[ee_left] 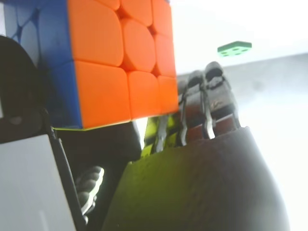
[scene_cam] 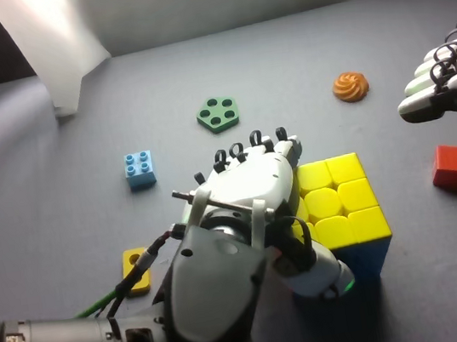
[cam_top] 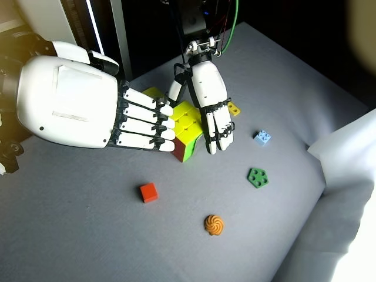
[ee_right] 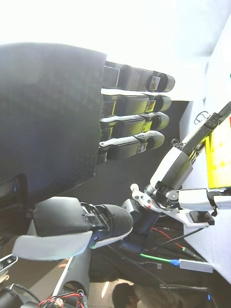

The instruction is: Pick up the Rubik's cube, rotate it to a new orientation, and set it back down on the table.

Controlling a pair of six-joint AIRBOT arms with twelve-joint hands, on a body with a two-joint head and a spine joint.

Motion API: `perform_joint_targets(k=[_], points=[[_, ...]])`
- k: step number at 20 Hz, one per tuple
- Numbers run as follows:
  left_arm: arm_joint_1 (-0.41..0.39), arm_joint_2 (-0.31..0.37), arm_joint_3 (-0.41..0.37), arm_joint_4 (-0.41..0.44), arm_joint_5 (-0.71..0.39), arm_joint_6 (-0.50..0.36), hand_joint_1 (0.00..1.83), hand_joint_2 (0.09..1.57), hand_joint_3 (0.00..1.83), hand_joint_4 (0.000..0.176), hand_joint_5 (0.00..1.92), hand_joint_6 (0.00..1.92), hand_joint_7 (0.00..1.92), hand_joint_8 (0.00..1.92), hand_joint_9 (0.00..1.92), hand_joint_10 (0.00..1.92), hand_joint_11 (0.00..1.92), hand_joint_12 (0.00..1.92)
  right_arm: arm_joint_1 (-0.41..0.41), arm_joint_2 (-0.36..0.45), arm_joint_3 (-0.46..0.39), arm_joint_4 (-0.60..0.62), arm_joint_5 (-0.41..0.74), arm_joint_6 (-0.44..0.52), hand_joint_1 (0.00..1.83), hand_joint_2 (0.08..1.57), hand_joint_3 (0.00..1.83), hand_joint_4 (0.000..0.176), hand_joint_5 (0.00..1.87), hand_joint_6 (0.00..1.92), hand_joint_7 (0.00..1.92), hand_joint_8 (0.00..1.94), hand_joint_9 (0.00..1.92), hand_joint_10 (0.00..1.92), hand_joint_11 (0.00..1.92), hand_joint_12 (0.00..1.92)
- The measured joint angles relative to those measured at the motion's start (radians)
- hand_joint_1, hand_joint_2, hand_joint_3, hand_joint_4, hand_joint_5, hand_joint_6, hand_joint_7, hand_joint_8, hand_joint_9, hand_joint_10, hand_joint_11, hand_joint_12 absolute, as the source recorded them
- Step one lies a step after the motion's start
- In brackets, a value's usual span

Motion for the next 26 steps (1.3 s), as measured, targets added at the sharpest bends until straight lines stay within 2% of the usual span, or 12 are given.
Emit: perform_joint_targets(k=[5, 13, 15, 16, 17, 19, 20, 21, 22, 23, 24, 26], points=[[0.003, 0.000, 0.000, 0.005, -0.003, -0.016, 1.18, 0.81, 0.00, 0.000, 0.16, 0.00, 0.02, 0.00, 0.00, 0.00, 0.00, 0.00, 0.000, 0.000, 0.000, 0.000, 0.000, 0.000, 0.09, 1.17, 0.00, 0.000, 0.12, 0.01, 0.08, 0.01, 0.02, 0.01, 0.01, 0.00], [0.007, 0.000, 0.000, 0.011, -0.005, -0.018, 1.23, 0.83, 0.00, 0.000, 0.23, 0.01, 0.12, 0.01, 0.04, 0.01, 0.03, 0.02, 0.008, 0.000, 0.000, 0.027, -0.008, -0.161, 0.08, 1.18, 0.00, 0.000, 0.12, 0.01, 0.09, 0.01, 0.03, 0.01, 0.02, 0.01], [0.008, 0.000, 0.000, 0.017, -0.005, -0.024, 1.25, 0.85, 0.00, 0.000, 0.38, 0.00, 0.29, 0.03, 0.20, 0.01, 0.00, 0.53, 0.008, 0.000, 0.000, 0.066, -0.014, -0.232, 0.06, 1.18, 0.00, 0.000, 0.11, 0.00, 0.07, 0.00, 0.01, 0.00, 0.01, 0.00], [0.008, 0.000, 0.000, 0.017, -0.005, -0.024, 1.25, 0.85, 0.00, 0.000, 0.38, 0.00, 0.29, 0.03, 0.20, 0.01, 0.00, 0.53, 0.008, 0.000, 0.000, 0.067, -0.014, -0.235, 0.06, 1.18, 0.00, 0.000, 0.11, 0.00, 0.07, 0.00, 0.01, 0.00, 0.01, 0.00], [0.008, 0.000, 0.000, 0.021, -0.006, -0.022, 1.22, 0.87, 0.00, 0.000, 0.42, 0.00, 0.39, 0.01, 0.39, 0.03, 0.03, 0.79, 0.008, 0.000, 0.000, 0.073, -0.017, -0.264, 0.06, 1.18, 0.00, 0.000, 0.12, 0.01, 0.08, 0.01, 0.02, 0.01, 0.01, 0.00], [0.010, 0.000, 0.000, 0.024, -0.008, -0.023, 1.22, 0.87, 0.00, 0.000, 0.43, 0.00, 0.41, 0.00, 0.43, 0.02, 0.01, 0.91, 0.008, 0.000, 0.000, 0.109, -0.023, -0.316, 0.06, 1.19, 0.00, 0.000, 0.12, 0.01, 0.08, 0.01, 0.02, 0.01, 0.01, 0.00], [0.012, 0.000, 0.000, 0.028, -0.008, -0.023, 1.20, 0.89, 0.00, 0.000, 0.52, 0.02, 0.60, 0.04, 0.68, 0.13, 0.34, 1.10, 0.008, 0.000, 0.000, 0.120, -0.024, -0.330, 0.04, 1.19, 0.00, 0.000, 0.12, 0.00, 0.09, 0.01, 0.03, 0.01, 0.01, 0.01], [0.011, 0.000, 0.000, 0.029, -0.008, -0.023, 1.20, 0.89, 0.00, 0.000, 0.52, 0.02, 0.60, 0.04, 0.68, 0.13, 0.34, 1.10, 0.008, 0.000, 0.000, 0.125, -0.026, -0.338, 0.04, 1.19, 0.00, 0.000, 0.12, 0.00, 0.09, 0.01, 0.03, 0.01, 0.01, 0.01], [0.011, 0.000, 0.000, 0.031, -0.008, -0.023, 1.16, 1.02, 0.00, 0.000, 0.89, 0.13, 0.86, 0.37, 0.72, 0.80, 0.52, 1.34, 0.008, -0.001, 0.000, 0.125, -0.025, -0.347, 0.03, 1.19, 0.00, 0.000, 0.12, 0.00, 0.09, 0.00, 0.02, 0.00, 0.00, 0.00], [0.011, 0.000, 0.000, 0.043, -0.010, -0.019, 1.16, 1.11, 0.00, 0.000, 0.96, 0.81, 0.85, 0.54, 0.69, 1.01, 0.52, 1.45, 0.008, 0.000, 0.000, 0.124, -0.024, -0.356, 0.02, 1.19, 0.00, 0.000, 0.11, 0.00, 0.08, 0.00, 0.01, 0.00, 0.00, 0.00], [0.010, 0.000, 0.003, 0.047, -0.014, -0.026, 1.22, 1.14, 0.00, 0.000, 1.00, 0.82, 0.88, 1.31, 0.76, 1.18, 0.58, 1.57, 0.008, 0.000, 0.000, 0.133, -0.023, -0.398, 0.04, 1.19, 0.00, 0.000, 0.11, 0.00, 0.08, 0.00, 0.02, 0.00, 0.00, 0.00], [0.014, 0.000, 0.003, 0.051, -0.014, -0.026, 1.21, 1.17, 0.00, 0.000, 0.93, 0.93, 0.84, 1.41, 0.73, 1.25, 0.46, 1.65, 0.008, 0.000, 0.000, 0.180, -0.026, -0.496, 0.00, 1.19, 0.00, 0.000, 0.11, 0.00, 0.08, 0.01, 0.03, 0.00, 0.01, 0.01]])
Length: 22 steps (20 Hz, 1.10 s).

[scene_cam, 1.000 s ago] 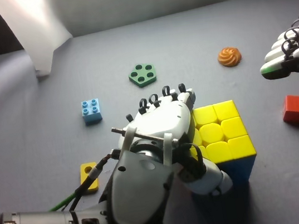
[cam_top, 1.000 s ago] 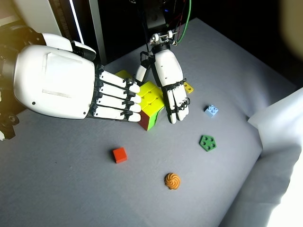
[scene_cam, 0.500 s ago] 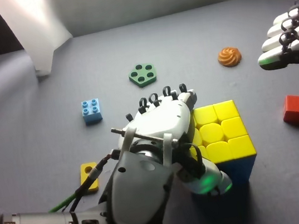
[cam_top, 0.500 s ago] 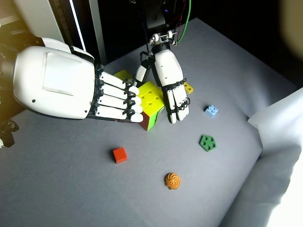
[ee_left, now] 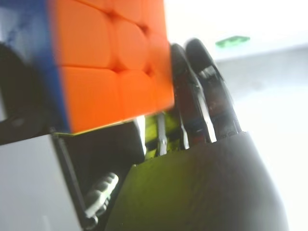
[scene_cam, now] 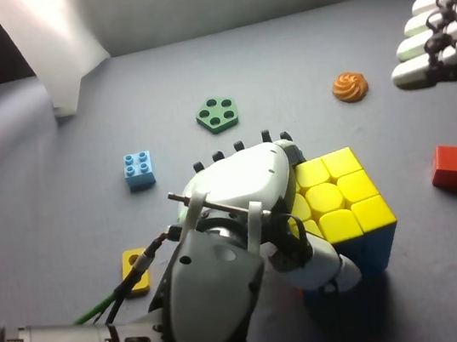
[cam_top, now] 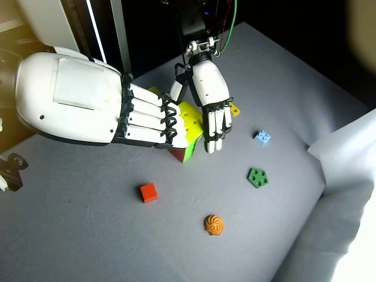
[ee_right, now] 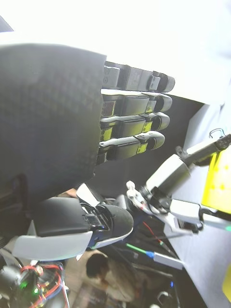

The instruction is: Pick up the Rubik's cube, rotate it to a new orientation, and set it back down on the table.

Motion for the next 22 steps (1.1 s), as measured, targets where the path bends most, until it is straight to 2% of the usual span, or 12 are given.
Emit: perform_joint_targets(k=[2, 3, 5, 6, 7, 8, 10, 12, 14, 17, 20, 22], points=[[0.000, 0.001, 0.000, 0.005, 0.002, -0.003, 1.21, 1.19, 0.00, 0.000, 0.90, 0.95, 0.80, 1.50, 0.67, 1.45, 0.43, 1.69, 0.000, 0.000, 0.000, 0.024, -0.003, -0.023, 0.00, 1.19, 0.00, 0.000, 0.12, 0.01, 0.09, 0.01, 0.03, 0.01, 0.01, 0.01], [0.000, 0.001, 0.000, 0.008, 0.003, -0.005, 1.21, 1.18, 0.00, 0.000, 0.96, 0.90, 0.77, 1.49, 0.61, 1.42, 0.32, 1.58, 0.000, 0.000, 0.000, 0.026, -0.003, -0.029, 0.00, 1.19, 0.00, 0.000, 0.12, 0.01, 0.09, 0.01, 0.03, 0.00, 0.00, 0.00], [0.000, 0.005, -0.002, 0.009, 0.007, -0.012, 1.19, 1.19, 0.00, 0.000, 0.90, 1.01, 0.80, 1.42, 0.67, 1.37, 0.48, 1.60, 0.000, 0.000, 0.000, 0.025, -0.003, -0.071, 0.01, 1.19, 0.00, 0.000, 0.13, 0.01, 0.10, 0.01, 0.03, 0.01, 0.01, 0.00], [0.000, 0.011, -0.009, 0.011, 0.008, -0.013, 1.18, 1.19, 0.00, 0.000, 0.84, 1.15, 0.85, 1.32, 0.72, 1.29, 0.56, 1.51, 0.005, 0.000, 0.000, 0.025, -0.002, -0.099, 0.00, 1.19, 0.00, 0.000, 0.12, 0.00, 0.09, 0.00, 0.02, 0.00, 0.00, 0.00], [-0.002, 0.015, -0.011, 0.010, 0.011, -0.013, 1.19, 1.17, 0.00, 0.009, 0.87, 1.13, 0.88, 1.25, 0.75, 1.25, 0.59, 1.48, 0.006, 0.000, 0.003, 0.022, 0.005, -0.117, 0.02, 1.19, 0.00, 0.000, 0.14, 0.01, 0.11, 0.01, 0.04, 0.01, 0.01, 0.00], [-0.006, 0.018, -0.013, 0.008, 0.014, -0.013, 1.20, 1.17, 0.00, 0.000, 0.90, 1.06, 0.85, 1.33, 0.74, 1.30, 0.60, 1.52, 0.008, 0.000, 0.003, 0.023, 0.014, -0.124, 0.02, 1.19, 0.00, 0.000, 0.13, 0.00, 0.10, 0.00, 0.03, 0.00, 0.00, 0.00], [-0.020, 0.026, -0.018, -0.007, 0.023, -0.011, 1.20, 1.18, 0.00, 0.000, 0.88, 1.05, 0.85, 1.37, 0.74, 1.36, 0.62, 1.58, 0.011, 0.000, 0.005, 0.027, 0.031, -0.126, 0.02, 1.19, 0.00, 0.000, 0.11, 0.00, 0.09, 0.00, 0.01, 0.00, 0.00, 0.00], [-0.037, 0.027, -0.018, -0.021, 0.030, -0.004, 1.18, 1.21, 0.00, 0.000, 0.83, 1.14, 0.79, 1.44, 0.73, 1.37, 0.65, 1.57, 0.011, -0.001, 0.006, 0.056, 0.026, -0.150, 0.00, 1.19, 0.00, 0.000, 0.10, 0.00, 0.08, 0.00, 0.01, 0.00, 0.00, 0.00], [-0.059, 0.030, -0.018, -0.025, 0.040, -0.002, 1.17, 1.21, 0.00, 0.000, 0.79, 1.24, 0.81, 1.38, 0.72, 1.36, 0.61, 1.52, 0.020, -0.001, 0.008, 0.094, 0.019, -0.151, 0.04, 1.20, 0.00, 0.000, 0.13, 0.01, 0.10, 0.01, 0.03, 0.01, 0.01, 0.01], [-0.101, 0.048, -0.018, 0.005, 0.058, -0.003, 1.21, 1.17, 0.00, 0.000, 0.93, 0.97, 0.84, 1.38, 0.74, 1.37, 0.62, 1.59, 0.044, -0.003, 0.008, 0.124, 0.018, -0.153, 0.03, 1.20, 0.00, 0.000, 0.12, 0.01, 0.09, 0.01, 0.02, 0.01, 0.01, 0.01], [-0.125, 0.062, -0.027, 0.004, 0.062, -0.002, 1.18, 1.20, 0.00, 0.000, 0.85, 1.13, 0.80, 1.41, 0.69, 1.42, 0.59, 1.62, 0.048, -0.008, 0.008, 0.122, 0.046, -0.154, 0.03, 1.20, 0.00, 0.000, 0.10, 0.00, 0.07, 0.00, 0.00, 0.00, 0.00, 0.00], [-0.138, 0.065, -0.035, 0.003, 0.061, -0.002, 1.20, 1.17, 0.00, 0.000, 0.89, 1.07, 0.86, 1.31, 0.70, 1.33, 0.54, 1.61, 0.048, -0.008, 0.008, 0.151, 0.066, -0.203, 0.03, 1.20, 0.00, 0.000, 0.11, 0.01, 0.07, 0.01, 0.01, 0.00, 0.01, 0.00]])
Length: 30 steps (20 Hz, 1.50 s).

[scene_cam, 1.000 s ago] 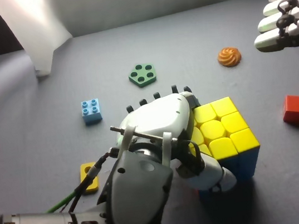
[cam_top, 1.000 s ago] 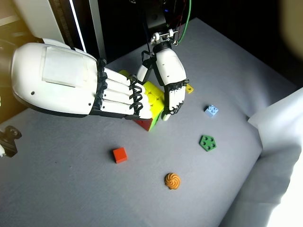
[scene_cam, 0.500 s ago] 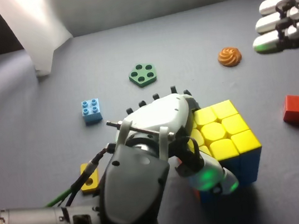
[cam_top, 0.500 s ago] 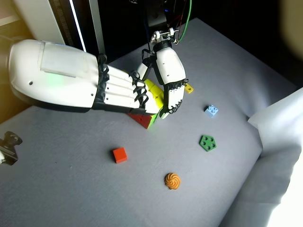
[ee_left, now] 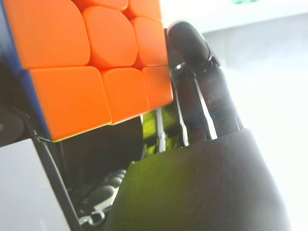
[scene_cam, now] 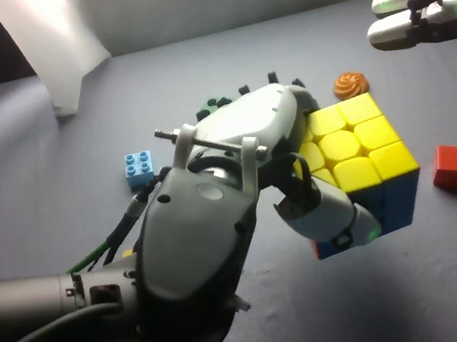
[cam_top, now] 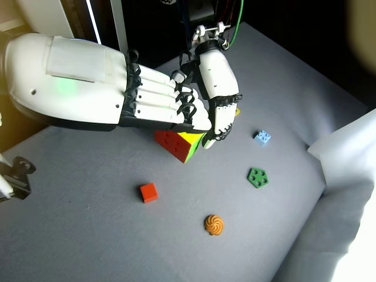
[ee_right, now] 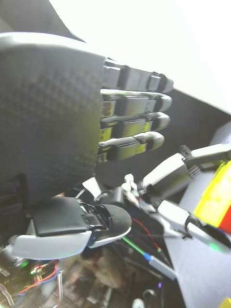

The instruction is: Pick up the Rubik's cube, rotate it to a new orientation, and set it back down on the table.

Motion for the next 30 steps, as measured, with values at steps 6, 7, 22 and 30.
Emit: perform_joint_targets(k=[6, 7, 22, 30], points=[[-0.028, 0.037, -0.038, 0.000, 0.010, -0.006, 1.18, 1.21, 0.00, 0.001, 0.84, 1.17, 0.79, 1.39, 0.71, 1.29, 0.51, 1.49, 0.003, 0.000, 0.021, 0.037, 0.065, -0.023, 0.00, 1.26, 0.00, 0.000, 0.23, 0.01, 0.45, 0.01, 0.44, 0.08, 0.00, 0.88], [-0.036, 0.043, -0.040, -0.002, 0.010, -0.006, 1.19, 1.19, 0.00, 0.000, 0.87, 1.12, 0.82, 1.37, 0.72, 1.30, 0.52, 1.51, 0.003, 0.000, 0.021, 0.032, 0.067, -0.024, 0.03, 1.28, 0.00, 0.000, 0.21, 0.00, 0.67, 0.03, 0.60, 0.18, 0.00, 1.21], [-0.069, 0.042, -0.024, 0.015, 0.001, -0.064, 1.21, 1.16, 0.00, 0.000, 0.95, 0.98, 0.83, 1.36, 0.70, 1.37, 0.54, 1.63, -0.031, 0.000, 0.022, -0.013, 0.074, -0.016, 1.26, 1.34, 0.01, 0.000, 0.25, 0.01, 0.74, 1.94, 0.90, 1.92, 0.93, 1.92], [-0.069, 0.043, -0.024, 0.018, 0.001, -0.066, 1.21, 1.16, 0.00, 0.000, 0.90, 1.02, 0.89, 1.29, 0.74, 1.33, 0.61, 1.63, -0.071, 0.000, 0.022, -0.065, 0.076, -0.001, 1.26, 1.34, 0.00, 0.000, 0.23, 0.01, 0.59, 1.72, 0.83, 1.92, 0.82, 1.92]])
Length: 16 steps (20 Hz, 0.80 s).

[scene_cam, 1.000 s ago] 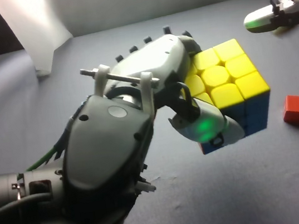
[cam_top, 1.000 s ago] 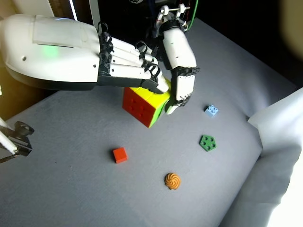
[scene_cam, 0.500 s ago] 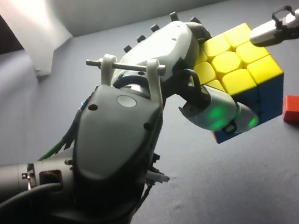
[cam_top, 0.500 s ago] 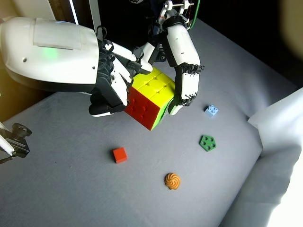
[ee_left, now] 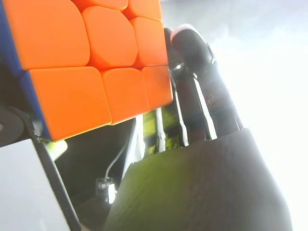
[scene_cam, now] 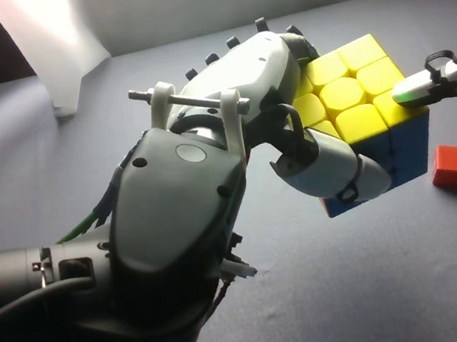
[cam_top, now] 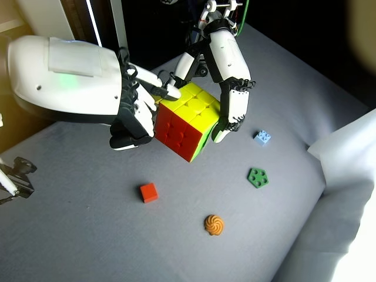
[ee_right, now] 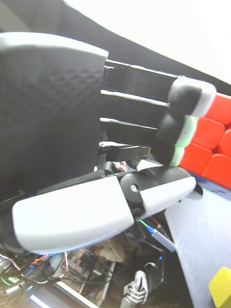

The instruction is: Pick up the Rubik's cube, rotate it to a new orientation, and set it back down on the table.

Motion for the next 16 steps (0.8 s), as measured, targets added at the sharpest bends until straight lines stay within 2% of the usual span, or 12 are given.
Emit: perform_joint_targets(k=[1, 2, 4, 5, 7, 8, 9, 10, 11, 12, 15, 16], points=[[0.000, 0.000, 0.000, 0.001, 0.001, 0.000, 1.21, 1.16, 0.00, 0.000, 0.89, 1.02, 0.90, 1.30, 0.72, 1.36, 0.56, 1.67, 0.000, 0.000, 0.000, 0.000, 0.000, 0.000, 1.23, 1.33, 0.00, 0.000, 0.26, 0.01, 0.69, 1.88, 0.85, 1.92, 0.85, 1.92], [-0.001, 0.000, 0.000, 0.002, 0.002, 0.000, 1.23, 1.16, 0.00, 0.000, 0.87, 1.01, 0.94, 1.26, 0.72, 1.34, 0.51, 1.70, -0.005, 0.000, 0.000, 0.000, 0.000, 0.000, 1.25, 1.35, 0.01, 0.000, 0.24, 0.00, 0.58, 1.77, 0.82, 1.92, 0.83, 1.92], [-0.001, 0.000, 0.000, -0.003, 0.001, 0.001, 1.22, 1.16, 0.00, 0.000, 0.85, 1.06, 0.95, 1.23, 0.74, 1.35, 0.55, 1.69, -0.018, 0.000, 0.000, 0.003, 0.002, 0.001, 1.20, 1.35, 0.00, 0.000, 0.24, 0.00, 0.73, 1.89, 0.86, 1.92, 0.87, 1.92], [-0.001, 0.000, 0.000, -0.009, 0.002, 0.000, 1.21, 1.18, 0.01, 0.000, 0.83, 1.07, 0.89, 1.35, 0.70, 1.40, 0.53, 1.69, -0.018, 0.000, 0.000, 0.000, 0.002, 0.003, 1.20, 1.34, 0.00, 0.000, 0.25, 0.00, 0.73, 1.92, 0.86, 1.92, 0.87, 1.92], [-0.001, 0.000, 0.000, -0.010, 0.003, 0.002, 1.20, 1.17, 0.00, 0.000, 0.89, 1.03, 0.86, 1.35, 0.69, 1.38, 0.51, 1.68, -0.018, 0.000, -0.002, -0.013, 0.002, 0.027, 1.21, 1.34, 0.00, 0.000, 0.26, 0.00, 0.72, 1.93, 0.85, 1.92, 0.85, 1.92], [-0.001, 0.000, 0.000, -0.010, 0.005, 0.006, 1.20, 1.16, 0.00, 0.000, 0.91, 1.03, 0.87, 1.31, 0.70, 1.37, 0.51, 1.67, -0.018, 0.000, -0.004, -0.025, 0.001, 0.049, 1.25, 1.35, 0.00, 0.000, 0.27, 0.00, 0.60, 1.77, 0.84, 1.92, 0.85, 1.92], [-0.001, 0.000, 0.000, -0.012, 0.007, 0.008, 1.20, 1.17, 0.00, 0.000, 0.88, 1.06, 0.88, 1.30, 0.72, 1.41, 0.58, 1.71, -0.026, 0.000, -0.005, -0.026, 0.002, 0.056, 1.21, 1.35, 0.00, 0.000, 0.27, 0.00, 0.71, 1.88, 0.87, 1.92, 0.88, 1.92], [-0.001, 0.000, 0.000, -0.014, 0.005, 0.008, 1.22, 1.16, 0.00, 0.000, 0.91, 0.97, 0.91, 1.30, 0.74, 1.43, 0.62, 1.75, -0.031, 0.000, -0.005, -0.029, 0.002, 0.059, 1.19, 1.35, 0.00, 0.000, 0.26, 0.00, 0.73, 1.93, 0.87, 1.92, 0.89, 1.92], [-0.001, 0.000, 0.000, -0.013, 0.000, 0.006, 1.20, 1.17, 0.00, 0.000, 0.87, 1.06, 0.89, 1.30, 0.72, 1.38, 0.58, 1.69, -0.040, 0.000, -0.005, -0.032, 0.006, 0.059, 1.22, 1.34, 0.00, 0.000, 0.25, 0.00, 0.75, 1.93, 0.89, 1.92, 0.91, 1.92], [-0.001, 0.000, 0.000, -0.011, -0.004, 0.007, 1.20, 1.17, 0.00, 0.000, 0.87, 1.06, 0.88, 1.31, 0.70, 1.32, 0.48, 1.65, -0.049, 0.000, -0.006, -0.039, 0.008, 0.060, 1.26, 1.34, 0.00, 0.000, 0.27, 0.00, 0.62, 1.74, 0.87, 1.92, 0.88, 1.92], [-0.001, 0.000, 0.000, -0.010, -0.008, 0.001, 1.18, 1.20, 0.00, 0.000, 0.81, 1.19, 0.84, 1.34, 0.69, 1.41, 0.51, 1.68, -0.069, 0.000, -0.013, -0.052, 0.006, 0.060, 1.27, 1.34, 0.00, 0.000, 0.27, 0.00, 0.59, 1.70, 0.86, 1.92, 0.88, 1.92], [-0.001, 0.001, 0.000, -0.010, -0.008, 0.000, 1.20, 1.19, 0.00, 0.000, 0.85, 1.08, 0.83, 1.40, 0.67, 1.42, 0.51, 1.70, -0.081, 0.000, -0.013, -0.043, 0.009, 0.063, 1.26, 1.34, 0.00, 0.000, 0.26, 0.00, 0.58, 1.71, 0.86, 1.92, 0.90, 1.92]])
